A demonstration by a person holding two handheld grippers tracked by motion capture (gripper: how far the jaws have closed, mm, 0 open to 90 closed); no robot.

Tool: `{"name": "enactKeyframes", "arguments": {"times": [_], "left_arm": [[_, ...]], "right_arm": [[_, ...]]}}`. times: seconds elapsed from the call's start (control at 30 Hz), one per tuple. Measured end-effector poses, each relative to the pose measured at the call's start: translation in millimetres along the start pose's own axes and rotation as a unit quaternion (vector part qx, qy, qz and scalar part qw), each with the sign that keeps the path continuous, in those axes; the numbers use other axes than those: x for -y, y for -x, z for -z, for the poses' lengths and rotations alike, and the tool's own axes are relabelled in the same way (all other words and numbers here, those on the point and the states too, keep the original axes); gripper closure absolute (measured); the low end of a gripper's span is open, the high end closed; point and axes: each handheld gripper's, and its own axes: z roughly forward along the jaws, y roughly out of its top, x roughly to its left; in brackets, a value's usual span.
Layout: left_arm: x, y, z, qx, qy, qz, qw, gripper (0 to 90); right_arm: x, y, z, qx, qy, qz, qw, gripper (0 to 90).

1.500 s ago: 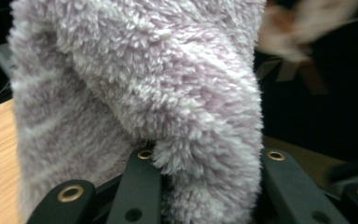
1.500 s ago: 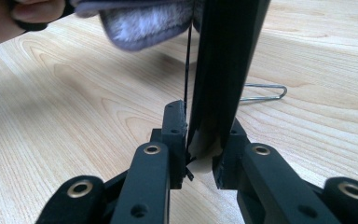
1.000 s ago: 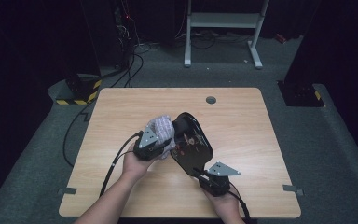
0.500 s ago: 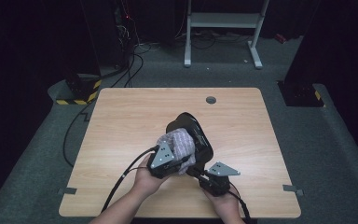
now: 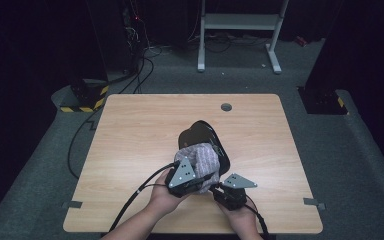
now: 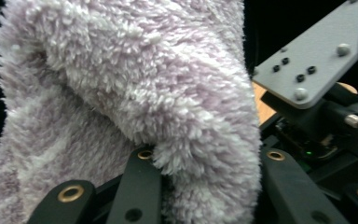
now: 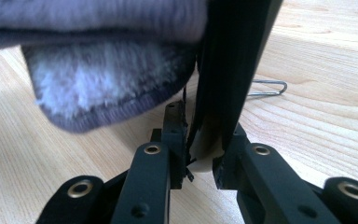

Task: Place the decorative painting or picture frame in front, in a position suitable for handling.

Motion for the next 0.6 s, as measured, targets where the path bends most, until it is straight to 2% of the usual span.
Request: {"name": "enactKeyframes", "arguments": {"times": [0.13, 0.33, 0.47, 0.6], "left_arm": [[1.6, -11.4, 2.8, -0.014, -0.001, 0.002, 0.9999, 71.5], [10.5, -38.9, 6.6, -0.05, -0.011, 0.022, 0.9985, 71.5], [20.2, -59.6, 9.2, -0.078, -0.027, 0.034, 0.996, 71.5], [30.7, -79.0, 11.0, -0.106, -0.044, 0.046, 0.9923, 71.5]], "right_arm": [[-0.8, 0.3, -0.5, 0.002, 0.004, -0.001, 1.0, 78.2], [-1.2, -0.2, -0.3, 0.005, 0.006, -0.001, 1.0, 78.2], [-1.2, -0.4, -0.3, 0.005, 0.006, 0.0, 1.0, 78.1], [-1.2, -0.4, -0.3, 0.006, 0.006, 0.001, 1.0, 78.1]]}}
